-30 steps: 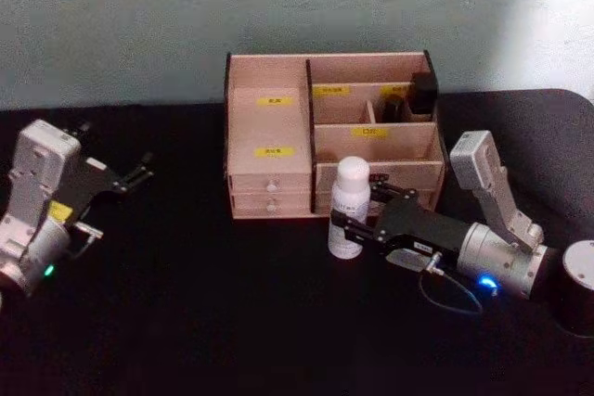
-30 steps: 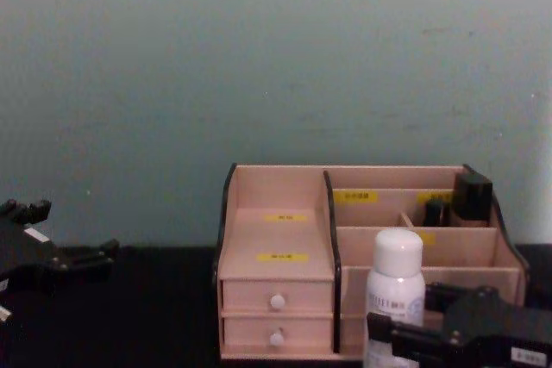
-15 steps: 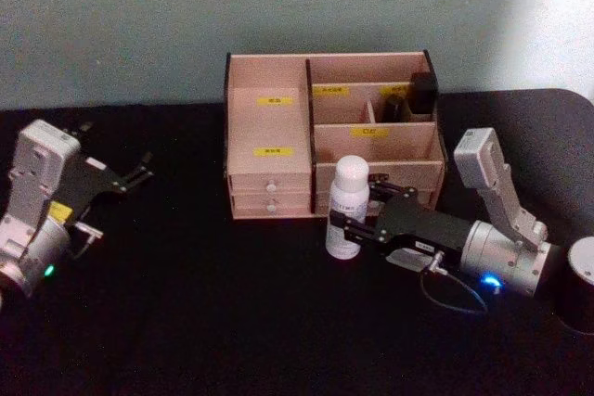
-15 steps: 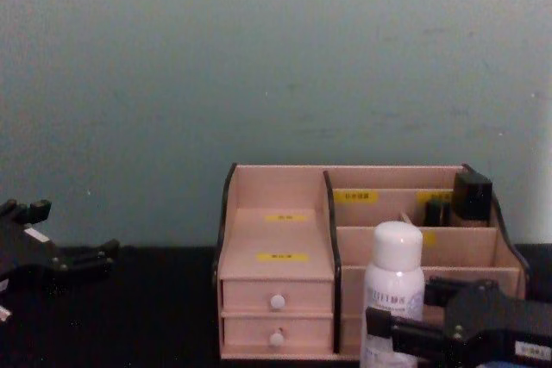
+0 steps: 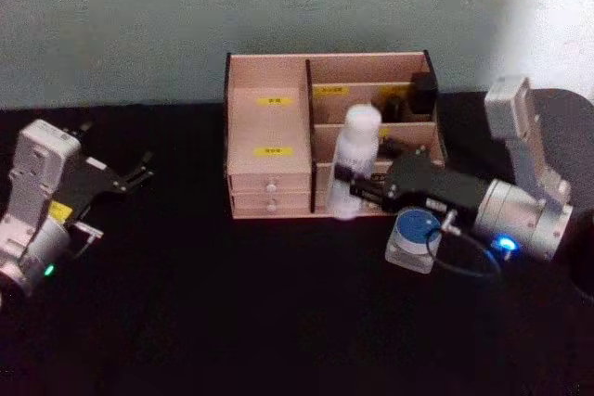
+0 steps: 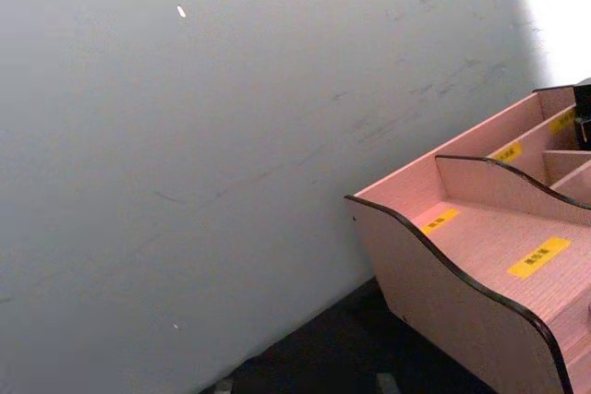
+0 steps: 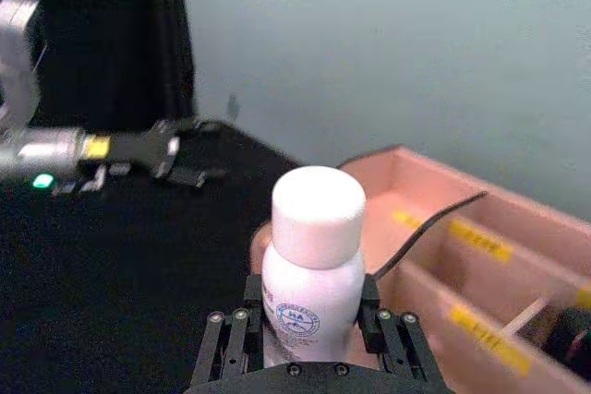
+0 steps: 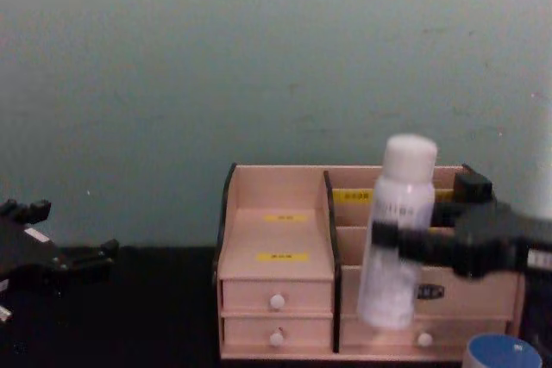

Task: Pick up the facial cleanser and watermelon frost from the table and place them into the tiered storage box.

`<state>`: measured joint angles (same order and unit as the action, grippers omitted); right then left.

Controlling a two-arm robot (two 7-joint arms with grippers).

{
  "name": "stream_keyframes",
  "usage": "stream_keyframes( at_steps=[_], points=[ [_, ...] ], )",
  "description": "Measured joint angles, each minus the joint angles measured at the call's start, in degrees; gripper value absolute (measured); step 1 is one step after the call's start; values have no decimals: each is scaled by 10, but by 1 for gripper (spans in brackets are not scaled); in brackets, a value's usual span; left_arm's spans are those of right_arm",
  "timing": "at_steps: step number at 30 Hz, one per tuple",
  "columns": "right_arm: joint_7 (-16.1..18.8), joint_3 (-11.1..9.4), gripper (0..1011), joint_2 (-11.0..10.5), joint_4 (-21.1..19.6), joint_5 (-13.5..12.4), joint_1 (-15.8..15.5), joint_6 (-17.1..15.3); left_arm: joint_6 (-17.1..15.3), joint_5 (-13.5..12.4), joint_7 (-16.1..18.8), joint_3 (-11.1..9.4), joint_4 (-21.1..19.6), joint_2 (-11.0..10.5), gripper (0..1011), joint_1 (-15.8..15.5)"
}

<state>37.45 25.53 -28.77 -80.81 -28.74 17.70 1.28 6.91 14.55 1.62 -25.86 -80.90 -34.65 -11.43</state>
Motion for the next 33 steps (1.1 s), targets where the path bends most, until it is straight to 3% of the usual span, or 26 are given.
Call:
stream_keyframes(
  at_steps=[12, 33],
  points=[
    [-44, -17, 594, 28, 29, -4, 47, 16, 0, 0, 0, 0, 0, 0, 1001, 0],
    [-72, -23, 594, 93, 162, 44, 134, 55, 0, 0, 0, 0, 0, 0, 1001, 0]
  ],
)
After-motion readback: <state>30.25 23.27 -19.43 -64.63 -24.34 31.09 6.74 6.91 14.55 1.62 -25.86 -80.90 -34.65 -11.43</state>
